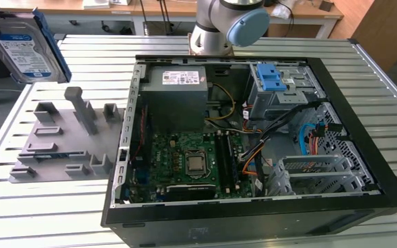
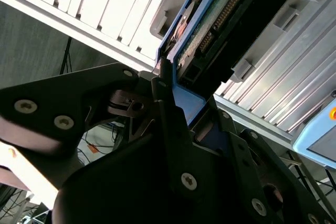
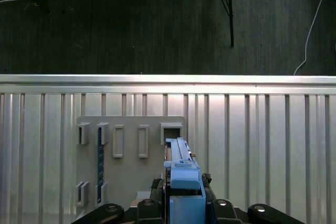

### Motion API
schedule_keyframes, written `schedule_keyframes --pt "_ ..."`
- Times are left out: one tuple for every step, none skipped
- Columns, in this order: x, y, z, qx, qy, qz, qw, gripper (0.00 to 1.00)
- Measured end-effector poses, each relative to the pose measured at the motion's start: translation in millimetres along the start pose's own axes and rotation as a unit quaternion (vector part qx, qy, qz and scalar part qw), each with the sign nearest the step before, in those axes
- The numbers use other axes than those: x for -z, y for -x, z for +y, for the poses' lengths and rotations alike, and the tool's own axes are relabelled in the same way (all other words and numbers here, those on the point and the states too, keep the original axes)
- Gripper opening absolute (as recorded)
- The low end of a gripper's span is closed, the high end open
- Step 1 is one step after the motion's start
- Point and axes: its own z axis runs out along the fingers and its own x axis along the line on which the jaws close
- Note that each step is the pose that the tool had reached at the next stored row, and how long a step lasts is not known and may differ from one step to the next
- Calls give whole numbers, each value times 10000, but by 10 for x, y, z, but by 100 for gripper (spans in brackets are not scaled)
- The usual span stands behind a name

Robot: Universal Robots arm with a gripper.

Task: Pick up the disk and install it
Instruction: 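Pick up the disk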

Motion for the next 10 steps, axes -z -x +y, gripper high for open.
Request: schedule_keyframes --pt "9 0 0 0 0 0 10000 36" --pt "17 1 0 0 0 0 10000 36" --pt "26 1 1 0 0 0 10000 36" --pt "35 1 1 0 0 0 10000 36" --pt "45 2 1 0 0 0 10000 36" --pt "54 2 1 0 0 0 10000 36" --pt "64 2 1 0 0 0 10000 36" --pt "74 2 2 0 0 0 10000 36" --pt "84 2 2 0 0 0 10000 36" --pt "95 3 2 0 0 0 10000 36"
